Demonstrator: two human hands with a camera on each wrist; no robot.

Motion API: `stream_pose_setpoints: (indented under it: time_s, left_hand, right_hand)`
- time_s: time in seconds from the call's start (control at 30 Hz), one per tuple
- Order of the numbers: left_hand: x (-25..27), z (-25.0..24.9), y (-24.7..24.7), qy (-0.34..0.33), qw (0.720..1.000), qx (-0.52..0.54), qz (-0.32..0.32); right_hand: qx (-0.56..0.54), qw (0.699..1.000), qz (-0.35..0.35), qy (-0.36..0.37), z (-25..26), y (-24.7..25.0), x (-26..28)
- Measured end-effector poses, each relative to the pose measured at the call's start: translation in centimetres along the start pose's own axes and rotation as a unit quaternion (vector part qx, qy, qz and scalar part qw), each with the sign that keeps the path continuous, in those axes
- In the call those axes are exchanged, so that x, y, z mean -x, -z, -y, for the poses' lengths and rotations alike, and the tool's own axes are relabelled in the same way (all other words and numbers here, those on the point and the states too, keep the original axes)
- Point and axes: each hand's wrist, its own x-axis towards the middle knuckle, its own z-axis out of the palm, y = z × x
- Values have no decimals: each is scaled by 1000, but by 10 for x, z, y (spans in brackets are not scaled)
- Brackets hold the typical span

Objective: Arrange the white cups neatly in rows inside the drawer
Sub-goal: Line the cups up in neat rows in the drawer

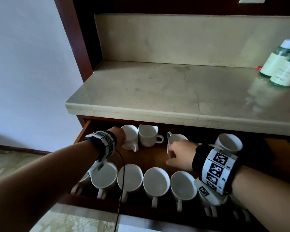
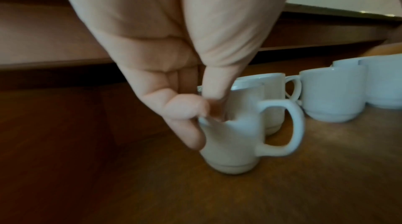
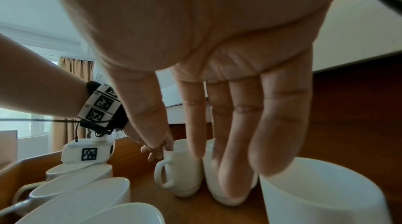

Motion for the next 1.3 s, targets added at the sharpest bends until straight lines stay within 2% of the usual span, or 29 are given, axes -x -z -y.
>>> stream_pose_setpoints:
  time_s: [0.27,0.43,0.5,0.6,0.67,0.8,0.9,1.0,1.13,1.3]
  left_hand:
    - [0,43,-12,-37,998,2,-44]
    - [10,57,-13,-44,997,40,-54]
    - [20,62,-9,-44,992,87,-75]
    - [41,75,-6,-15,981,172,-93]
    - [57,88,-10,13,972,208,-108]
    - [86,111,-22,77,963,208,-152]
    - [95,129,-29,156,941,216,-210]
    - [93,135,-29,179,948,202,-169]
    - [84,129,-30,140,967,186,-105]
    - [77,121,-31,87,982,157,-67]
  right_hand:
    - [-5,999,2,41,45,10,-27]
    - [35,997,-14,74,93,6,-80]
    - [55,995,-10,78,109,1,-102]
    - [70,996,15,62,118,-5,-123]
    - [62,995,59,44,121,-13,-136]
    - [85,988,125,-6,134,-18,-155]
    - [83,990,111,-5,150,-12,-166]
    - [109,991,77,15,163,-16,-169]
    - [104,992,41,66,177,-19,-172]
    - [54,991,46,114,192,-10,-175]
